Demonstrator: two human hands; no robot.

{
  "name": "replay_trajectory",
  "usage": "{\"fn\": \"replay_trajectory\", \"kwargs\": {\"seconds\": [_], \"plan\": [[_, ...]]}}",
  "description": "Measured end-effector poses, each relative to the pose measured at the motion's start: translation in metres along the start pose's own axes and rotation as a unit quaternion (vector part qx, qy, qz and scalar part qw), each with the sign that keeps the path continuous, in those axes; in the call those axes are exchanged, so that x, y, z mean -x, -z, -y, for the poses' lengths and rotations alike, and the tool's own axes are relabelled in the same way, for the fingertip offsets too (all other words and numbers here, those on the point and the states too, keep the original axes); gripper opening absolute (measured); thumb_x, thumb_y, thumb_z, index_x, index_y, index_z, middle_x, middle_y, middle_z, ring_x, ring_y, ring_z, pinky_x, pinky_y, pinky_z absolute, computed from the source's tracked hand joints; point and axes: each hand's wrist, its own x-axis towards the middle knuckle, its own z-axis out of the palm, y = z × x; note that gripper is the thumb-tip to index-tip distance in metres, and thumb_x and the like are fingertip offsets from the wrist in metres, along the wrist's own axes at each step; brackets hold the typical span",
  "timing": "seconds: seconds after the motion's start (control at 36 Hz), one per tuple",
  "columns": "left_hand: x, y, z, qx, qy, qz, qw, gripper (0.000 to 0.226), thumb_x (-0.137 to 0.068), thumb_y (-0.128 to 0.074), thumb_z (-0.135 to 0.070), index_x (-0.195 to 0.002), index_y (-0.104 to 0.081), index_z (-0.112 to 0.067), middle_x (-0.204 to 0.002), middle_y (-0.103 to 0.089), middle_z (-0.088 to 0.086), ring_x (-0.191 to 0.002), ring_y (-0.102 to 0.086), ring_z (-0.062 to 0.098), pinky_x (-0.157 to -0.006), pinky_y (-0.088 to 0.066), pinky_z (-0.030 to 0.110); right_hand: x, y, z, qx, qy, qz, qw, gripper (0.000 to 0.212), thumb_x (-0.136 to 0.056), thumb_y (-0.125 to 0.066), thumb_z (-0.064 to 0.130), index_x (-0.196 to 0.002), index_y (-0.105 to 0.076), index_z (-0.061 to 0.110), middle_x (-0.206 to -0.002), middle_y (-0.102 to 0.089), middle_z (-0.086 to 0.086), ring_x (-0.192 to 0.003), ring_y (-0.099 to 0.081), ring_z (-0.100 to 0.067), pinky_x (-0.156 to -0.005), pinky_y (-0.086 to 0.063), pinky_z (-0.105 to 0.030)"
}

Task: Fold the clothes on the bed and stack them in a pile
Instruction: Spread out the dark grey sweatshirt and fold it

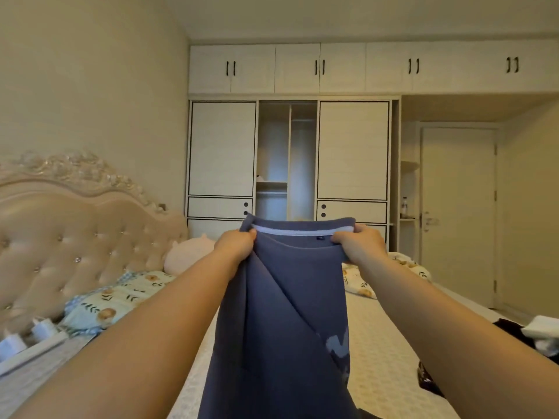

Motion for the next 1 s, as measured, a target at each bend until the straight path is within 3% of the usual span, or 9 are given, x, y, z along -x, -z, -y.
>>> {"fn": "replay_trajectory", "kwargs": {"seconds": [0.14, 0.33, 0.42, 0.5, 0.64, 0.72, 0.81, 0.92, 1.0], "plan": [[0.001, 0.001, -0.003, -0.053, -0.064, 0.003, 0.996, 0.039, -0.099, -0.045, -0.04, -0.123, -0.058, -0.012, -0.118, -0.06, 0.015, -0.109, -0.055, 0.033, -0.098, -0.045, 0.043, -0.004, 0.011, -0.006, 0.187, 0.132, -0.039, 0.973, 0.012, -0.079, -0.064, 0.025, -0.074, -0.062, 0.014, -0.101, -0.055, 0.003, -0.081, -0.054, -0.02, -0.063, -0.038, -0.03], [-0.013, 0.014, -0.01, -0.052, -0.134, -0.066, 0.987, 0.029, -0.1, -0.043, -0.039, -0.098, -0.062, -0.016, -0.113, -0.064, 0.017, -0.105, -0.056, 0.033, -0.089, -0.044, 0.037, -0.004, 0.024, 0.007, 0.192, 0.108, 0.108, 0.969, 0.035, -0.08, -0.07, 0.039, -0.061, -0.063, 0.011, -0.058, -0.058, -0.002, -0.058, -0.054, -0.016, -0.056, -0.042, -0.031], [-0.015, 0.016, -0.024, -0.083, -0.161, -0.109, 0.977, 0.036, -0.1, -0.041, -0.037, -0.105, -0.065, -0.011, -0.114, -0.063, 0.018, -0.108, -0.056, 0.035, -0.09, -0.044, 0.037, -0.004, 0.043, 0.02, 0.328, 0.169, 0.121, 0.922, 0.053, -0.076, -0.067, 0.059, -0.05, -0.062, 0.013, -0.047, -0.05, 0.001, -0.051, -0.047, -0.014, -0.052, -0.034, -0.027], [-0.017, 0.021, -0.038, -0.098, -0.192, -0.129, 0.968, 0.035, -0.101, -0.037, -0.036, -0.109, -0.064, -0.015, -0.114, -0.063, 0.016, -0.106, -0.056, 0.034, -0.087, -0.045, 0.038, -0.004, 0.068, 0.03, 0.48, 0.215, 0.123, 0.842, 0.067, -0.076, -0.058, 0.069, -0.065, -0.068, 0.004, -0.058, -0.056, -0.008, -0.056, -0.05, -0.019, -0.054, -0.034, -0.029], [-0.021, 0.031, -0.056, -0.136, -0.268, -0.117, 0.946, 0.03, -0.1, -0.037, -0.036, -0.112, -0.062, -0.024, -0.112, -0.065, 0.011, -0.103, -0.057, 0.033, -0.085, -0.047, 0.04, -0.011, 0.101, 0.043, 0.635, 0.215, 0.118, 0.733, 0.081, -0.055, -0.016, 0.095, -0.064, -0.05, 0.022, -0.082, -0.055, 0.001, -0.077, -0.052, -0.016, -0.064, -0.039, -0.032], [-0.023, 0.044, -0.067, -0.144, -0.284, -0.125, 0.94, 0.031, -0.1, -0.038, -0.042, -0.112, -0.063, -0.028, -0.113, -0.065, 0.01, -0.103, -0.057, 0.033, -0.084, -0.047, 0.038, -0.018, 0.119, 0.06, 0.7, 0.228, 0.099, 0.67, 0.068, -0.07, -0.032, 0.088, -0.075, -0.058, 0.025, -0.086, -0.054, 0.005, -0.08, -0.052, -0.015, -0.066, -0.041, -0.031], [-0.024, 0.061, -0.082, -0.132, -0.315, -0.131, 0.931, 0.033, -0.1, -0.04, -0.042, -0.116, -0.064, -0.027, -0.116, -0.065, 0.01, -0.106, -0.057, 0.033, -0.085, -0.046, 0.037, -0.03, 0.134, 0.098, 0.634, 0.262, 0.035, 0.727, 0.034, -0.084, -0.06, 0.054, -0.088, -0.065, 0.02, -0.088, -0.058, 0.001, -0.082, -0.054, -0.016, -0.076, -0.049, -0.035], [-0.026, 0.079, -0.108, -0.064, -0.362, -0.149, 0.918, 0.039, -0.099, -0.044, -0.041, -0.116, -0.066, -0.014, -0.119, -0.065, 0.013, -0.114, -0.057, 0.029, -0.085, -0.041, 0.031, -0.047, 0.158, 0.169, 0.484, 0.354, -0.132, 0.789, 0.009, -0.083, -0.065, 0.023, -0.08, -0.059, 0.016, -0.095, -0.056, -0.011, -0.087, -0.051, -0.027, -0.069, -0.036, -0.032], [-0.025, 0.086, -0.121, -0.043, -0.354, -0.126, 0.926, 0.042, -0.099, -0.042, -0.044, -0.108, -0.068, -0.012, -0.11, -0.067, 0.013, -0.107, -0.059, 0.026, -0.075, -0.034, 0.025, -0.05, 0.15, 0.193, 0.388, 0.373, -0.18, 0.823, 0.017, -0.082, -0.063, 0.012, -0.087, -0.048, 0.02, -0.093, -0.051, -0.01, -0.086, -0.042, -0.023, -0.072, -0.029, -0.03]]}}
